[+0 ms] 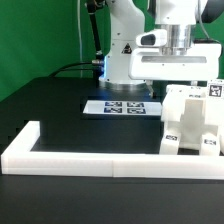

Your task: Assemble chair

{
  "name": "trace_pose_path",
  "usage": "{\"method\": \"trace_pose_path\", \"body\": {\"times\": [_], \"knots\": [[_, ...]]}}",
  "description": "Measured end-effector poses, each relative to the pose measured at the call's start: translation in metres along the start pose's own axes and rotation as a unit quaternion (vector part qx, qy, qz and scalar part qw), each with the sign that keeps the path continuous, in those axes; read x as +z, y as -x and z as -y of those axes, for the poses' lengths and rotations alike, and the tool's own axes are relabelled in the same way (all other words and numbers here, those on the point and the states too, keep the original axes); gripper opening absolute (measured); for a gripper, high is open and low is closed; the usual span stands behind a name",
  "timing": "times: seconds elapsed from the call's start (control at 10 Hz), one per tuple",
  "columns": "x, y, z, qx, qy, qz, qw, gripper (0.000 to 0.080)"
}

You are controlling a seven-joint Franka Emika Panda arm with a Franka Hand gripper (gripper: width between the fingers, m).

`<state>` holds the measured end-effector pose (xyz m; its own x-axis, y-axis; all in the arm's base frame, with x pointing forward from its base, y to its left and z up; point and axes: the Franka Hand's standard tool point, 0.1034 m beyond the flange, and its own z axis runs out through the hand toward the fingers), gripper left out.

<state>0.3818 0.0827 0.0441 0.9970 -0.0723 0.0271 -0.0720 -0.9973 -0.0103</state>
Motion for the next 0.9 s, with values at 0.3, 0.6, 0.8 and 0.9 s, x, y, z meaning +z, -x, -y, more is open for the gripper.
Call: {"method": "trace_pose_path", "body": {"times": [0.3,0.6,0.8,0.9], "knots": [[0.0089,-0.0076,-0.0034,-0.002,0.005,0.000,1.000,0.0649],[0.0085,-0.0066,-0.0042,-0.003,0.005,0.000,1.000,0.0649],[0.0066,-0.0015,-0.0078,-0.003,0.005,0.002,1.000,0.0649],[0.0073,-0.0001,-0.0082,-0.003,0.006,0.004,1.000,0.0649]]}}
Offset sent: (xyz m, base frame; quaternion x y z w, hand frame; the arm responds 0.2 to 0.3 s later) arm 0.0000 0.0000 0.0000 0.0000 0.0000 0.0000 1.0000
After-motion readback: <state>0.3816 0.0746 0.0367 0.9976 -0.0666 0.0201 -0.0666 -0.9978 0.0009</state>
